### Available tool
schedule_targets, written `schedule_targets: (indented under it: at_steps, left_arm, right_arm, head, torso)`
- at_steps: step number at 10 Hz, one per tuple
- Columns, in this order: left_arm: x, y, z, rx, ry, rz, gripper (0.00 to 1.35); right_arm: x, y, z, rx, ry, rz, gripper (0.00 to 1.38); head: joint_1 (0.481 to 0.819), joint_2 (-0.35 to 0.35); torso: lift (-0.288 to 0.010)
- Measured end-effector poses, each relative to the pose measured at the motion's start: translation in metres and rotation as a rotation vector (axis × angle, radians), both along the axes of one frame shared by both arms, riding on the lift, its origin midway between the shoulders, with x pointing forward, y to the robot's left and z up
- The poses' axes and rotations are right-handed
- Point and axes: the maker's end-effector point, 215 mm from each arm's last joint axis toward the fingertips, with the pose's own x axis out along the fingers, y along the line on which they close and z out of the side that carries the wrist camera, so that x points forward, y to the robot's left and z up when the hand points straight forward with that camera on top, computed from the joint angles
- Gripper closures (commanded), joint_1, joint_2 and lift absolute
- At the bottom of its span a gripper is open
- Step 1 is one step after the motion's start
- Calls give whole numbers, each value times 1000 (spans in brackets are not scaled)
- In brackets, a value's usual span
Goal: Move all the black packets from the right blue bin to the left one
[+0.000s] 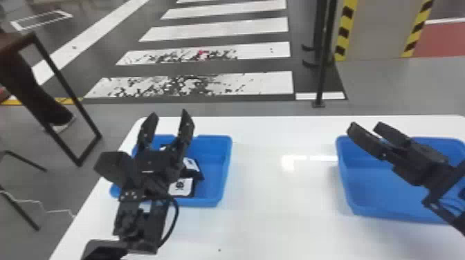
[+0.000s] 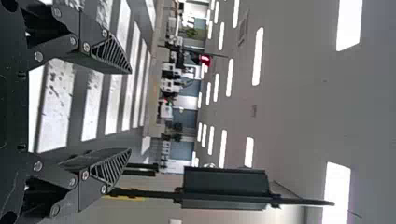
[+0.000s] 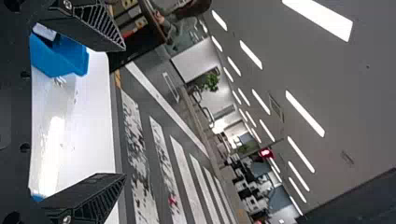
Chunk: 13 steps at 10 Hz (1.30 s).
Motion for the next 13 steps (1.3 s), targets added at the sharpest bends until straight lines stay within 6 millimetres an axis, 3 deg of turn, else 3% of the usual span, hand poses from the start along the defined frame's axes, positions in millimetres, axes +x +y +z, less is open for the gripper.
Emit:
schedule_targets:
  at_steps: [1,3,5,7,9,10,13]
  left_arm:
    - [-14,-6,17,-6,-42,-16,153]
    - [-42,-14,41,27,-86,-39,90]
    - [-63,-17,44,47,-80,-50,32]
    - [-89,-20,22,93,21,-67,-2]
    - [-119,-15,-21,120,165,-68,-2]
    - [-132,-8,-33,115,201,-57,-2]
    - [-154,16,-21,135,193,9,-2]
  right_arm:
    - [-7,-24,0,-76,-33,-66,62]
    - [-28,-49,1,-159,-69,-145,67]
    - [-56,-72,0,-204,-78,-227,70]
    - [-88,-88,-2,-294,-80,-290,81]
    - [-121,-96,1,-369,-89,-347,81]
    - [-135,-98,1,-396,-89,-359,84]
    - [-167,-110,-8,-430,-51,-398,88]
  head:
    - [666,102]
    - [677,64]
    - [695,40]
    - [695,15]
    - [695,11]
    - [695,14]
    - [695,38]
  torso:
    - [-140]
    - [-140]
    - [-140]
    - [-140]
    - [-140]
    - [-140]
    - [-140]
